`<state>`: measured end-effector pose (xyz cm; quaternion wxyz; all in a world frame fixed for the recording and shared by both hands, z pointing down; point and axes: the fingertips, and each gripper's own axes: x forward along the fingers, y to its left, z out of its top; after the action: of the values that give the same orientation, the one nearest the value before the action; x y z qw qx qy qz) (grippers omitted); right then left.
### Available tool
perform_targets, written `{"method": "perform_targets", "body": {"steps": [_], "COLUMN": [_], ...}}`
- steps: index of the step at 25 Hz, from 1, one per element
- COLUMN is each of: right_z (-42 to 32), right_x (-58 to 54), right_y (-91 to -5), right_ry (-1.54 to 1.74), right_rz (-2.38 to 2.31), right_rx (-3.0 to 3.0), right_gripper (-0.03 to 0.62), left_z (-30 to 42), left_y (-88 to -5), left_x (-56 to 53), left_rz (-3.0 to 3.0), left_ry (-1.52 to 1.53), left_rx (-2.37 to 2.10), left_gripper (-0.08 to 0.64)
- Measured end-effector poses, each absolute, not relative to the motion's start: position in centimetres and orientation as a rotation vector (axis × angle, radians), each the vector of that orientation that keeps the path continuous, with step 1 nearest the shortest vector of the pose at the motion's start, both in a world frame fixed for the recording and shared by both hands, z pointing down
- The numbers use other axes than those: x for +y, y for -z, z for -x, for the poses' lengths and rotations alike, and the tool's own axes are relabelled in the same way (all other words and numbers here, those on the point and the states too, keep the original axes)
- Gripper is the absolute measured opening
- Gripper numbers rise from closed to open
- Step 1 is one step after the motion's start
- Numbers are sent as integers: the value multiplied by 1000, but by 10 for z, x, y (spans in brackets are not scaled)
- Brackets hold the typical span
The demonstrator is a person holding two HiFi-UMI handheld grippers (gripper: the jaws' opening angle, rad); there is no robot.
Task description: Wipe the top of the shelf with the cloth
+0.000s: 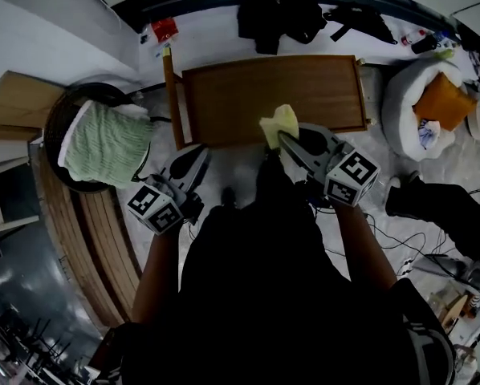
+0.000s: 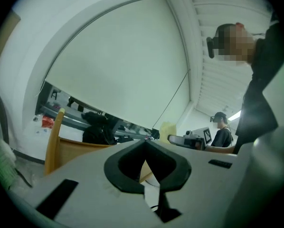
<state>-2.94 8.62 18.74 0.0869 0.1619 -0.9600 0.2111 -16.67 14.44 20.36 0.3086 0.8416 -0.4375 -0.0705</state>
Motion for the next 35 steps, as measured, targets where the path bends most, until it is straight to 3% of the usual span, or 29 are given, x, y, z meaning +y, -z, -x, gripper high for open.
{"method": "perform_targets", "body": {"steps": [10, 26, 35], "right_z": [68, 211, 263], "right_x": [-20, -55, -53], "right_y": [-224, -369, -459], "right_ry": [-757, -1052, -1104], "right_rz": [-284, -346, -342], "right_rx": [-2803, -2505, -2392], "right_gripper": [54, 54, 54], "left_z": [165, 259, 269], "left_y": [-220, -317, -331], "left_x": [50, -17, -33], "left_rz": [-1975, -1502, -1502], "left_ry": [15, -185, -177], "left_rx": [-1415, -1601, -1567], "left_gripper": [12, 11, 11]}}
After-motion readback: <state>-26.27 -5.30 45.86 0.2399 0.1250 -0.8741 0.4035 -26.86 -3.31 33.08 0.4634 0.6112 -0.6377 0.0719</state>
